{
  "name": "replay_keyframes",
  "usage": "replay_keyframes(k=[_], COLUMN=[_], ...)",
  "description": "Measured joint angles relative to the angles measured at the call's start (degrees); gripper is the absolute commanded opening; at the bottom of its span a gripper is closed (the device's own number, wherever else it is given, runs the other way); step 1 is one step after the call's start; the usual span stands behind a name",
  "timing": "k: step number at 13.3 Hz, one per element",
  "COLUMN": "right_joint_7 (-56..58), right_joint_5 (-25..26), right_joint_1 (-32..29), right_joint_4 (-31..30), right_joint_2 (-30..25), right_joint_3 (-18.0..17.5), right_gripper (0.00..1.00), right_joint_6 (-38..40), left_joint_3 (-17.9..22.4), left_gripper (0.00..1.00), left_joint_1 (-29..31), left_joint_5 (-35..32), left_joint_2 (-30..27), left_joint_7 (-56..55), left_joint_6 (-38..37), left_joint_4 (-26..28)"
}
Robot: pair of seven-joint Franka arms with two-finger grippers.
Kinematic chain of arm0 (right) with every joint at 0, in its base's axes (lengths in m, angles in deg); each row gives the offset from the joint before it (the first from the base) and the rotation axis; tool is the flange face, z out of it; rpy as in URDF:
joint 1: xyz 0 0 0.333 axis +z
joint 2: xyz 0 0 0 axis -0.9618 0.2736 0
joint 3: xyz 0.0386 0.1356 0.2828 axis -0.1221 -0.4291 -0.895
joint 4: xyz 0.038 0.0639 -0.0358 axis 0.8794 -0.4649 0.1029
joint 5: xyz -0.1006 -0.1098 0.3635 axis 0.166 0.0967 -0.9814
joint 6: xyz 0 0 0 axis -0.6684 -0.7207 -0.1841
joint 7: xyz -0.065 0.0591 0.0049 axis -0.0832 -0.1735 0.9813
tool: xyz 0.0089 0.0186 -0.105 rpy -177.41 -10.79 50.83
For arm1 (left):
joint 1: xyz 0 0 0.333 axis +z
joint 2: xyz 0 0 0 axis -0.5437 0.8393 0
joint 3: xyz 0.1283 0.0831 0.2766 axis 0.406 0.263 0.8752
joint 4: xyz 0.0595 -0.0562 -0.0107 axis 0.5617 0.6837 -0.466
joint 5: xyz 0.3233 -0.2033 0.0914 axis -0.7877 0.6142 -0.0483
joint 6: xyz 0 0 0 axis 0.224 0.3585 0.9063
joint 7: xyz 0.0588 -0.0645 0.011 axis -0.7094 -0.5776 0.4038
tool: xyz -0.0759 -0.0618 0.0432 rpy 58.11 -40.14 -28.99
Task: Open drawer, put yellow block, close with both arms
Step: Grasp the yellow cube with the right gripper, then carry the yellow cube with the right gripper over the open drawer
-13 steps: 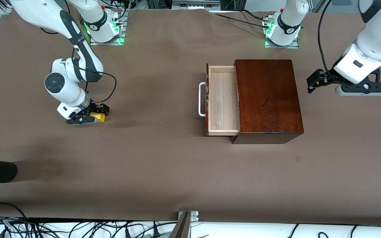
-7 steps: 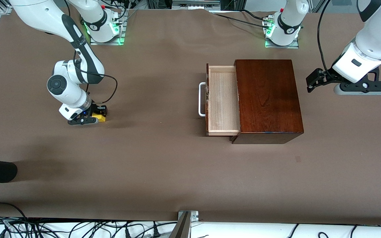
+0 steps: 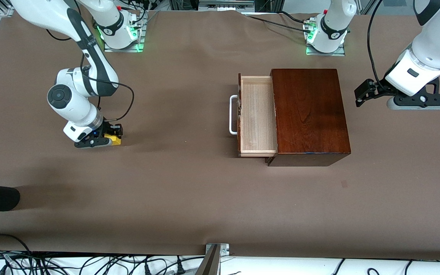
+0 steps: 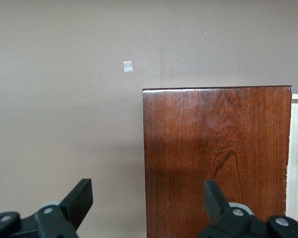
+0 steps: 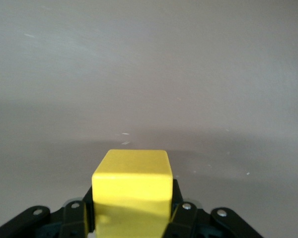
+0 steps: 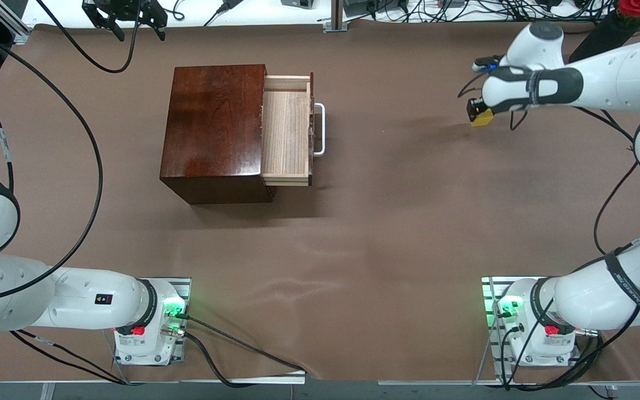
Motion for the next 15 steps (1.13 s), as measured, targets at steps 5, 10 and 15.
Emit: replay_keyframes(k=[5,10,15], right_joint_7=[3.9,5.8,5.8], right_joint_5=[0.0,3.9,10.1], right_joint_1=[1.4,15.0,32.5], right_joint_4=[16.2,23.5,35.5], right_joint_2=[-0.8,-0.6,4.7], right_joint_3=[-6.6,-8.8,-8.9], right_gripper=[0.00,0.01,0.01], right_joint_6=[19.4,21.9,27.3], left_joint_3=[-0.2,-0.1,0.0], left_gripper=[1.00,1.00,1.00], left_joint_1=[0.0,0.1,0.1], left_joint_5=[0.0,0.0,0.0], left_joint_2=[0.0,0.1,0.1], left_joint_7=[0.1,0.1,0.1], left_joint_6=[0.0,0.0,0.0], left_joint_4=[-0.4,-0.5,-0.5])
